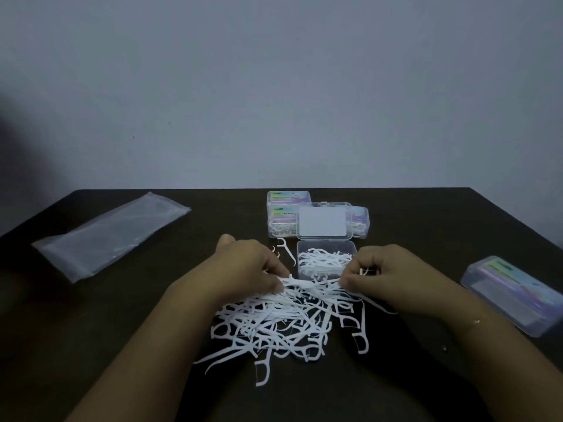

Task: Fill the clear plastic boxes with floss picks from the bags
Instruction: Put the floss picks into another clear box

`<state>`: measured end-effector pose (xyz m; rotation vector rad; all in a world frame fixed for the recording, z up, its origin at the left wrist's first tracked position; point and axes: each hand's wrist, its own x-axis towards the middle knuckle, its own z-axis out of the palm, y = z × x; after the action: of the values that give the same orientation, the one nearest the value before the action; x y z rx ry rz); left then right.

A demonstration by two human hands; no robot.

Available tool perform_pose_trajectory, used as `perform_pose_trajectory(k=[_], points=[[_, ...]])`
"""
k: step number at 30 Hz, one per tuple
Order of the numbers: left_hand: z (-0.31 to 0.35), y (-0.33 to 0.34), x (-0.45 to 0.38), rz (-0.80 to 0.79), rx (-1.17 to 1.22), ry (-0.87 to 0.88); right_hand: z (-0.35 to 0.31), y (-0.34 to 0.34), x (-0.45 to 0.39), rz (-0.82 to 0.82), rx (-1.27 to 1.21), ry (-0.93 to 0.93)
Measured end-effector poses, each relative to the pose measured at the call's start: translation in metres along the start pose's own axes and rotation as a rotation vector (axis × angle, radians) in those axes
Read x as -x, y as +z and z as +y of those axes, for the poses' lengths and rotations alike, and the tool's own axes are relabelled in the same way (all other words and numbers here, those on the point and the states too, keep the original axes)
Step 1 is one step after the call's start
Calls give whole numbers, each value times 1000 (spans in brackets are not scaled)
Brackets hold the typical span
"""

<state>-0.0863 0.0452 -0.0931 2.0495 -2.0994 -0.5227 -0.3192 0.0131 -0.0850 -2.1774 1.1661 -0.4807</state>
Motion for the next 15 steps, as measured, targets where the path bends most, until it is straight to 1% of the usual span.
perform_pose_trajectory(k=[8, 10, 12, 15], points=[[-12, -8, 3, 25, 223, 10, 2, -12, 3, -5, -315, 105], [-11, -11, 5, 43, 307, 24, 3, -12, 4, 45, -422, 136], [-11, -13, 5, 80, 375, 30, 4, -10, 3, 132, -514, 140], [-11, -12, 5, 173, 427, 32, 2, -4, -2, 310, -525, 105]])
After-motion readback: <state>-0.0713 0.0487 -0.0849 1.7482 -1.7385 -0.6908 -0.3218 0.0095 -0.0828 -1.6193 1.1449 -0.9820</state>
